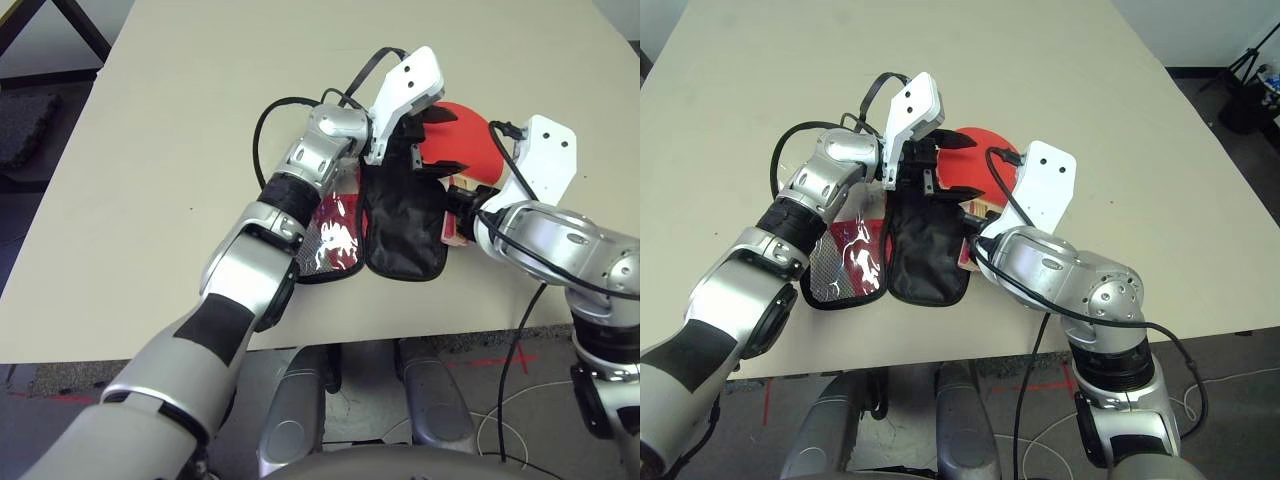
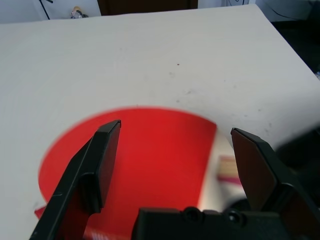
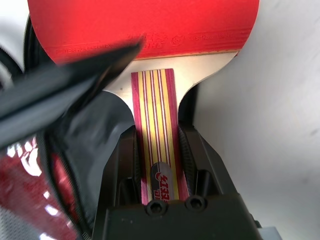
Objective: Store the ping-pong paddle in its case and zip it.
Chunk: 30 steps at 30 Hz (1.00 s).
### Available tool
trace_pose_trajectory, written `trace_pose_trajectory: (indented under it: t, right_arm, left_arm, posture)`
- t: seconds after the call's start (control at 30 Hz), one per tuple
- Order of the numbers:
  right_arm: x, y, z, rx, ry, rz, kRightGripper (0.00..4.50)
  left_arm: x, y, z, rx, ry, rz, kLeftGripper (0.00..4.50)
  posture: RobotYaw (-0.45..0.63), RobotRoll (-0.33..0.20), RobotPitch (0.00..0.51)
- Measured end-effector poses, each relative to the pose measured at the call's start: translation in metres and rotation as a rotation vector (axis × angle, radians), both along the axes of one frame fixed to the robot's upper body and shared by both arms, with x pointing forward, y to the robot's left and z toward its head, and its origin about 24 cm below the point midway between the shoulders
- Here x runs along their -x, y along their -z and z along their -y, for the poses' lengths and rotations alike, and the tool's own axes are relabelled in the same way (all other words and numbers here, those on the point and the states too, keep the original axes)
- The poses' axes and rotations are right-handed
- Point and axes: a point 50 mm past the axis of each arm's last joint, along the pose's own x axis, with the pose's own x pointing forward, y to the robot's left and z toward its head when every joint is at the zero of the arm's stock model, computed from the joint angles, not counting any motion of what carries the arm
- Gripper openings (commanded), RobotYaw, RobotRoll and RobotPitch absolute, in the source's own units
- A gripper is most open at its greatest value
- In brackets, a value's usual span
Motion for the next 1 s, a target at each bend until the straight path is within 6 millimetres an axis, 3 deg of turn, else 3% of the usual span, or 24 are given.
trace_pose_trajectory:
  t: [0.13, 0.6, 0.83, 1.0]
  right_arm:
    - [0.007, 0.001, -0.010, -0.019, -0.035, -0.001, 1.13]
    - [0.024, 0.012, -0.012, -0.024, -0.039, -0.035, 1.13]
    - [0.027, 0.015, -0.008, 0.005, -0.057, -0.026, 1.13]
    - [0.028, 0.018, -0.010, 0.006, -0.084, -0.027, 1.13]
  left_arm:
    - [0.001, -0.002, 0.006, 0.015, 0.014, 0.002, 4.50]
    - [0.000, -0.004, 0.001, 0.017, 0.013, 0.020, 4.50]
    - [0.003, -0.023, -0.020, -0.018, 0.023, 0.075, 4.50]
    - [0.008, -0.025, -0.048, -0.056, -0.015, 0.012, 4.50]
  posture:
    - [-0.37, 0.000, 0.302]
    - [-0.34, 0.000, 0.300]
    - [-0.32, 0.000, 0.292]
    - [-0.30, 0.000, 0.289]
